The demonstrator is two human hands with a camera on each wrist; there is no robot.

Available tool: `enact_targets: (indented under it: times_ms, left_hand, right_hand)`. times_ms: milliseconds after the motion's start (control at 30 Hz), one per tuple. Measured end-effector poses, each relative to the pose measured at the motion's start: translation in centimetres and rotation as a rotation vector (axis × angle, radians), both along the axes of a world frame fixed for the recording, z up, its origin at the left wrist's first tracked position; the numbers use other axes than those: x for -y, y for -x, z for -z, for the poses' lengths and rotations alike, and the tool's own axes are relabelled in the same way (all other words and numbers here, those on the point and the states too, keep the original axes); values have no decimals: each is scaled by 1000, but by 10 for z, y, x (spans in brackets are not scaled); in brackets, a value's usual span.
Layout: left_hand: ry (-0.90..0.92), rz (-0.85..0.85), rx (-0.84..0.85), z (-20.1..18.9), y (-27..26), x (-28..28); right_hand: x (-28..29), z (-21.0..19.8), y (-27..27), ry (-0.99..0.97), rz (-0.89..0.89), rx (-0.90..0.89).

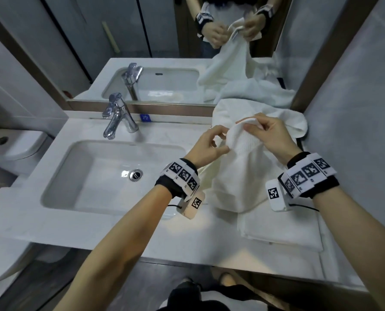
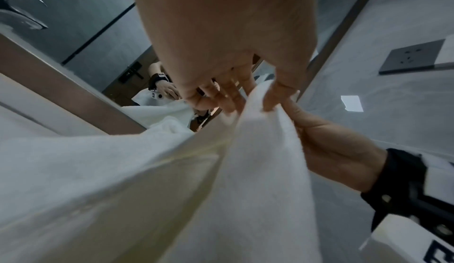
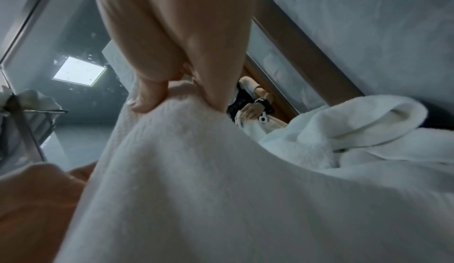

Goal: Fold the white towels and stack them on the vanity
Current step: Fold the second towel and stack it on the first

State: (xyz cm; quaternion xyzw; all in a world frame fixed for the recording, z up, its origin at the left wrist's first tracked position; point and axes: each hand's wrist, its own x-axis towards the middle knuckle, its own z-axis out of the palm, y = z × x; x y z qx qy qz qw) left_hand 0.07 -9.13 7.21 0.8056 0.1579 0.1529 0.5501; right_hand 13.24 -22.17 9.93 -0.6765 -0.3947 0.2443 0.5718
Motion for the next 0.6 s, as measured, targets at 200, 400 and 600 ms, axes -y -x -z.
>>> enact_targets:
  times_ms: [200, 400, 600]
  left_hand:
    - [-73, 201, -147, 9, 5, -7]
    - [-490, 262, -487, 28, 13, -27]
    - [-806, 248, -802, 23, 9, -40]
  right_hand:
    - [17, -9, -15, -64, 99, 62]
    - [38, -14, -32, -83, 132, 171]
    - [53, 2, -27, -35, 190, 190]
